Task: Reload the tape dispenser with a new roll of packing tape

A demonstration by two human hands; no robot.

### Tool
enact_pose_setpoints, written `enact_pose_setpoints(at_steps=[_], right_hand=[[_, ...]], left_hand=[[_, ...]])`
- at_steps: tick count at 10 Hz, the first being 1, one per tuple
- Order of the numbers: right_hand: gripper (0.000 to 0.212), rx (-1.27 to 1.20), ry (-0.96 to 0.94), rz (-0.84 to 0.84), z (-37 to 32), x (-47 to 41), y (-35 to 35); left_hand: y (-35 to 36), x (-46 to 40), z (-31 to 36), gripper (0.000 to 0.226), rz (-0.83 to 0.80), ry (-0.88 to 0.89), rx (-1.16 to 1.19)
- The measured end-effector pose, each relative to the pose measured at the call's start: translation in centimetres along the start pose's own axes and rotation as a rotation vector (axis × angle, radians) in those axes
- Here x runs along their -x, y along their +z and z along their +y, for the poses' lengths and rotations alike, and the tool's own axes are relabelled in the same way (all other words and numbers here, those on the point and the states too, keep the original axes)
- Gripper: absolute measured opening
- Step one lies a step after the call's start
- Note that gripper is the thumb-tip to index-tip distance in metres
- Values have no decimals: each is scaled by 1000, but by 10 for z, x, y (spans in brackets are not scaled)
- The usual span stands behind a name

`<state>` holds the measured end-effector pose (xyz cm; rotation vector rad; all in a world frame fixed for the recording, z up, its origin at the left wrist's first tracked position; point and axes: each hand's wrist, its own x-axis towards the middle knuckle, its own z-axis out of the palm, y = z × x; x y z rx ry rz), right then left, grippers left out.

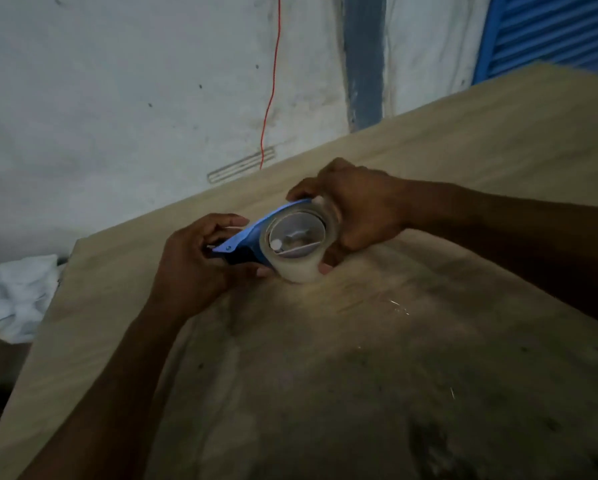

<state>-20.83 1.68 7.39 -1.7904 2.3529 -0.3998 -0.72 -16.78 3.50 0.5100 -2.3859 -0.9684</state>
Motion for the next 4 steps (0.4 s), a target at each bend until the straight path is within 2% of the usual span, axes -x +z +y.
enact_pose_setpoints(at_steps=[1,2,3,4], right_hand=[[121,88,26,-147,7,-23,-4],[123,109,39,-217,6,-21,-10],[112,44,145,-150,-8,8,-20],[80,-39,304,128,-24,57,-27]], left_hand=[[3,-13,-8,63,-84,3,-86],[3,-14,-4,70,-181,-50,-91],[4,4,14,75,-100,-108,-93],[12,40,46,67,34,-145,-270]])
